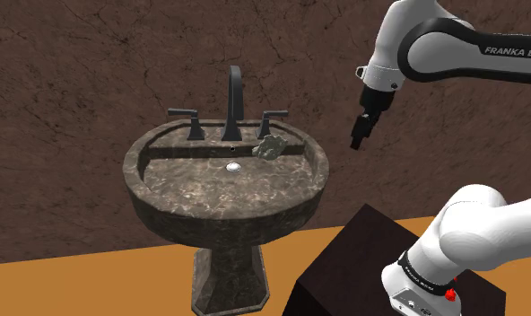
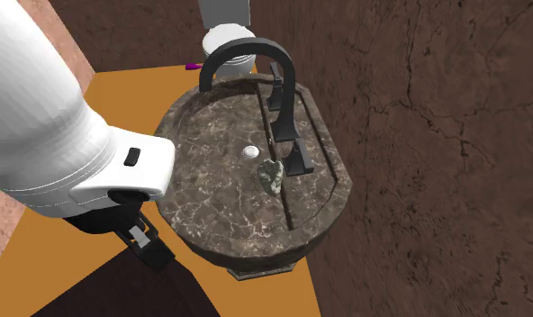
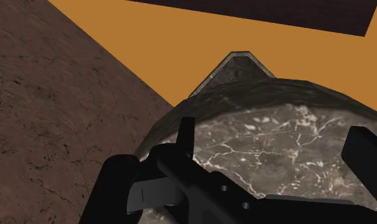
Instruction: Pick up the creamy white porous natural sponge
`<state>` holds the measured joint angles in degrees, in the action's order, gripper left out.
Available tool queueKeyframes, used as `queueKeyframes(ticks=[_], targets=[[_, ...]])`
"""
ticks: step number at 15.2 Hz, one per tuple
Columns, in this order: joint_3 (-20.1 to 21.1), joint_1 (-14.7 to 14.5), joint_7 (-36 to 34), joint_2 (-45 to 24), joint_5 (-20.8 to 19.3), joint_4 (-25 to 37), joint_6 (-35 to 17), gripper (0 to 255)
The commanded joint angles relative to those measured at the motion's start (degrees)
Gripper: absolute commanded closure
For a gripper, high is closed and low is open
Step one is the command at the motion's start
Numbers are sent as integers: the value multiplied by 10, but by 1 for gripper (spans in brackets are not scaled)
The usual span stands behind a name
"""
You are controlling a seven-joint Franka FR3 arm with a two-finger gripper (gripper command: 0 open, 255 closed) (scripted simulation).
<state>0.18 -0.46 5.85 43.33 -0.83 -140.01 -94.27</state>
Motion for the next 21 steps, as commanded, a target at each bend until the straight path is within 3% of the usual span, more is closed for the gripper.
queueKeyframes(ticks=[1, 11, 21], targets=[[0, 0, 0, 0, 0, 0, 0, 0], [-20, 2, 5, -243, 29, 116, -109, 0], [-34, 6, 20, -484, 75, 306, -139, 0]])
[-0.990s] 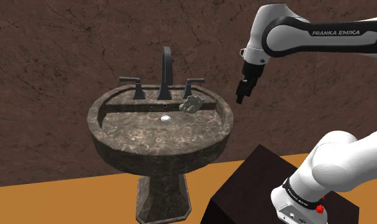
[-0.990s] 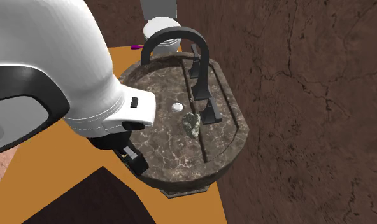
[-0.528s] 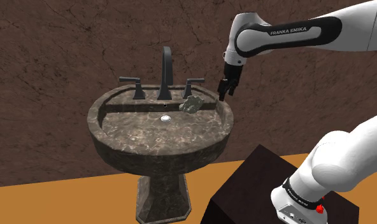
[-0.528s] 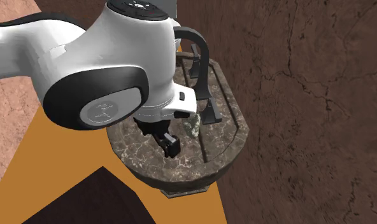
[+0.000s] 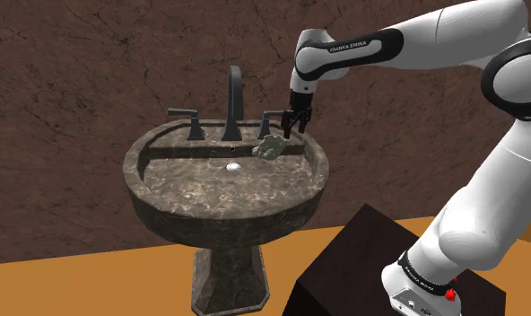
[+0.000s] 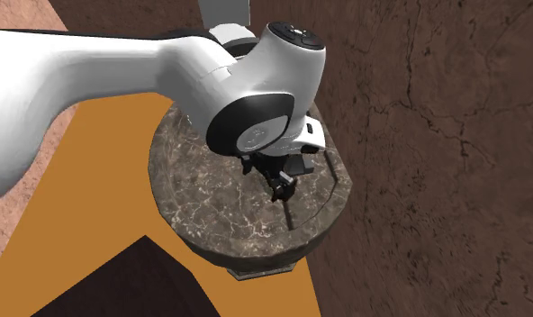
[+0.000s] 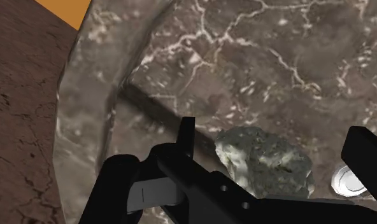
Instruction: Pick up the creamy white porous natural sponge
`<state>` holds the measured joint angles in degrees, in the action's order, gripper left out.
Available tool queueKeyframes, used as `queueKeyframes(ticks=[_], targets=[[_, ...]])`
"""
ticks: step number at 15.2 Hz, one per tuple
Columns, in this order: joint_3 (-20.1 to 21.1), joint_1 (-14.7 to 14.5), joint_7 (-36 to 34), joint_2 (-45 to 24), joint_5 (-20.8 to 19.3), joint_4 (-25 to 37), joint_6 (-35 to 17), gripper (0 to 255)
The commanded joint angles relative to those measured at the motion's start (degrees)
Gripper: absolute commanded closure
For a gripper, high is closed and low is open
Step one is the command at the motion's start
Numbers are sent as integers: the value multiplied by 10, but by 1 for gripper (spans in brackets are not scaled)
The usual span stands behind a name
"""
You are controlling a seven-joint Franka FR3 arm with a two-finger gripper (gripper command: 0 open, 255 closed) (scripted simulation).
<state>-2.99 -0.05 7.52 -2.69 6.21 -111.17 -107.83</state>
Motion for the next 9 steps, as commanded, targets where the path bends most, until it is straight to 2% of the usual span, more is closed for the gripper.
queueKeyframes(ticks=[1, 3, 9], targets=[[-2, 3, 5, -48, 10, 41, -3, 0], [-2, 6, 7, -85, 18, 78, 1, 0], [-2, 5, 12, -99, 21, 50, -41, 0]])
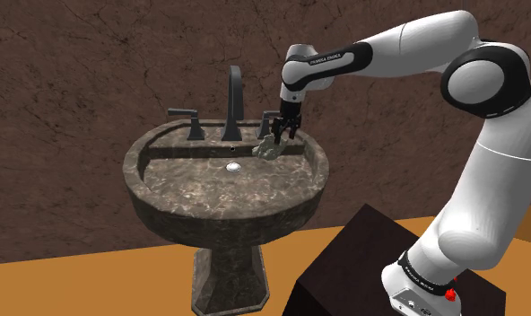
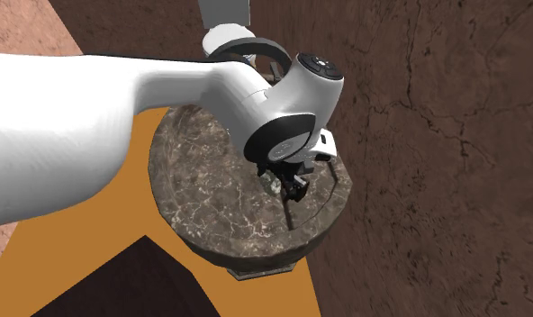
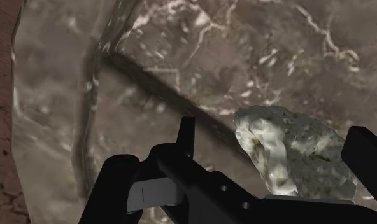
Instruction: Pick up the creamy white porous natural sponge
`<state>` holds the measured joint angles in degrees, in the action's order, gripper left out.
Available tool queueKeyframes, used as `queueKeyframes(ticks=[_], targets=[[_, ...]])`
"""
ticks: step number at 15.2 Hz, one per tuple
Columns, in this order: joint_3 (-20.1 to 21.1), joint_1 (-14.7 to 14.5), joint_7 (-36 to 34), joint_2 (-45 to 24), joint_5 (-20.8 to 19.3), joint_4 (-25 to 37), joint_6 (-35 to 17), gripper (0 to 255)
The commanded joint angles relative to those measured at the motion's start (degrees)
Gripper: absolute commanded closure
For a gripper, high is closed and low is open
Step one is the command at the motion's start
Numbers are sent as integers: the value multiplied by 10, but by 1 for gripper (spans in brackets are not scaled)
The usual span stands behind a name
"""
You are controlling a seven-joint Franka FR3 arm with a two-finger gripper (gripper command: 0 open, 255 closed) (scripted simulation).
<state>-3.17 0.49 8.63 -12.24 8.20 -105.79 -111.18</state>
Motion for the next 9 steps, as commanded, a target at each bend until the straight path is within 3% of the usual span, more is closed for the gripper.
queueKeyframes(ticks=[1, 3, 4, 9], targets=[[0, 0, 2, -6, 1, -8, -14, 0], [0, 0, 3, -8, 2, -10, -18, 0], [0, 0, 2, -8, 2, -10, -18, 255], [0, 0, 2, -8, 2, -9, -18, 255]])
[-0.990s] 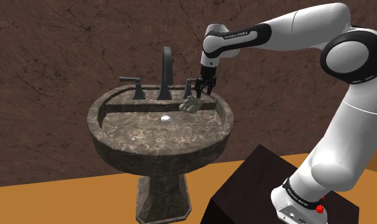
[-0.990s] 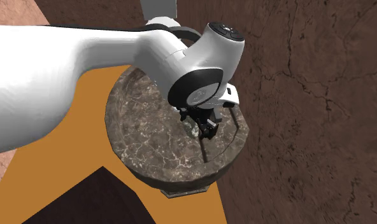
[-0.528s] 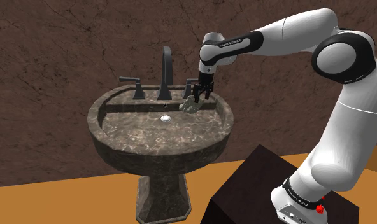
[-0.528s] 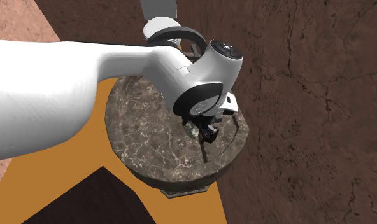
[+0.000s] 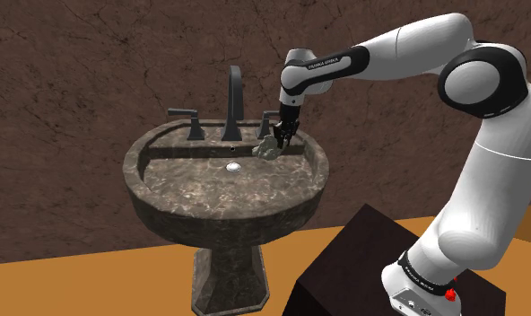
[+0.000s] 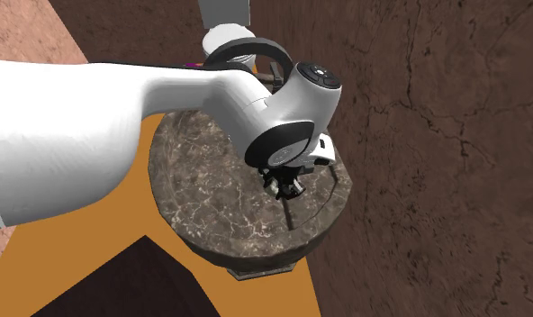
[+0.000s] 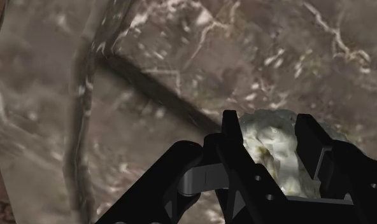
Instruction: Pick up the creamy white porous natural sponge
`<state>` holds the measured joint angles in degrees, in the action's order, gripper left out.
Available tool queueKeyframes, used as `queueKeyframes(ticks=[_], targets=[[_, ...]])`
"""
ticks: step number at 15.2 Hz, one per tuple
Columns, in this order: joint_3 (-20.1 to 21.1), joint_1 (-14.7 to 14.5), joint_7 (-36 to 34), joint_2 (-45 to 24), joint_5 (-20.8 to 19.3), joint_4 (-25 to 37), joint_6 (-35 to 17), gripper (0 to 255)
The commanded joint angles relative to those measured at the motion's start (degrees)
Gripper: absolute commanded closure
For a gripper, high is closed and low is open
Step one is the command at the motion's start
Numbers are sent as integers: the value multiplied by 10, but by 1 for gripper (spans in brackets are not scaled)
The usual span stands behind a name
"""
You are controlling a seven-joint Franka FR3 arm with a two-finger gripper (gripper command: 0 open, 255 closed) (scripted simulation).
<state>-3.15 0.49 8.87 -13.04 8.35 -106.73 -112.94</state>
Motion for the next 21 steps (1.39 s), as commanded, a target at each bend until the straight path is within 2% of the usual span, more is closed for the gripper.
queueKeyframes(ticks=[1, 4, 19, 21], targets=[[0, 0, 0, 0, 0, 0, 0, 255], [0, 0, 0, 0, 0, -1, -1, 255], [-1, 1, -13, 31, -6, 75, 105, 255], [-1, 1, -14, 31, -7, 76, 106, 255]])
